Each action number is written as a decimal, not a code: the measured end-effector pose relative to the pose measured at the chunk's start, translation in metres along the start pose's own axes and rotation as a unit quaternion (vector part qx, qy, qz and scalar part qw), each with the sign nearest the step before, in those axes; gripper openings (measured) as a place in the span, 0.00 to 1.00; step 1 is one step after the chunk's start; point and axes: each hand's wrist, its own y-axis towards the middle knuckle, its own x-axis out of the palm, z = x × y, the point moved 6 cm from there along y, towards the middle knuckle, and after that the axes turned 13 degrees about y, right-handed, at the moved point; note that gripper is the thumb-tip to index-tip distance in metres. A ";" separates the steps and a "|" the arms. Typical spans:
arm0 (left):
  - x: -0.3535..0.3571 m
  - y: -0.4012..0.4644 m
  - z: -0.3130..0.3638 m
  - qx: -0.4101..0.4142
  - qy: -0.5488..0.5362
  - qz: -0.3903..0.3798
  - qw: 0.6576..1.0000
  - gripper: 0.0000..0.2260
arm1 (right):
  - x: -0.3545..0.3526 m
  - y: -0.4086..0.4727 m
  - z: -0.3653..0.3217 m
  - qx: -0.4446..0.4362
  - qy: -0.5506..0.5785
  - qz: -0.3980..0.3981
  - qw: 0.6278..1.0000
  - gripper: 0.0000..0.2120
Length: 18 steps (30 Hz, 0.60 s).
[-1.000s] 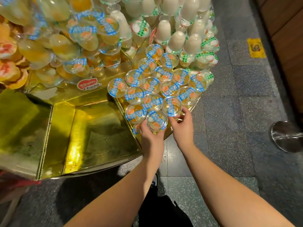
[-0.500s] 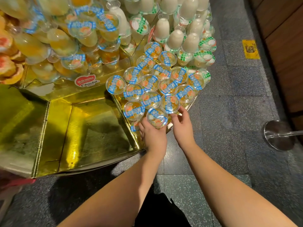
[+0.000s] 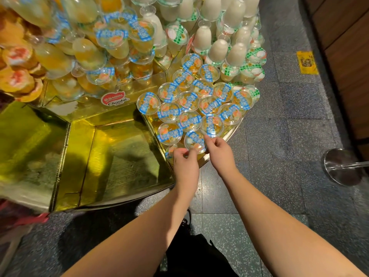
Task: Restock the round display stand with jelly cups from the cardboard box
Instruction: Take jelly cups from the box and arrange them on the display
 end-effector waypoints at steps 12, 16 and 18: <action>-0.007 0.017 -0.010 -0.024 0.007 0.010 1.000 0.10 | 0.007 -0.008 0.001 0.065 0.023 -0.013 0.998 0.20; -0.006 0.015 -0.008 -0.049 -0.029 -0.032 0.998 0.06 | 0.002 -0.011 -0.002 0.079 0.018 -0.018 0.997 0.21; -0.007 0.015 -0.007 -0.055 -0.035 -0.051 0.997 0.08 | 0.000 -0.013 -0.004 0.081 0.023 -0.018 0.996 0.21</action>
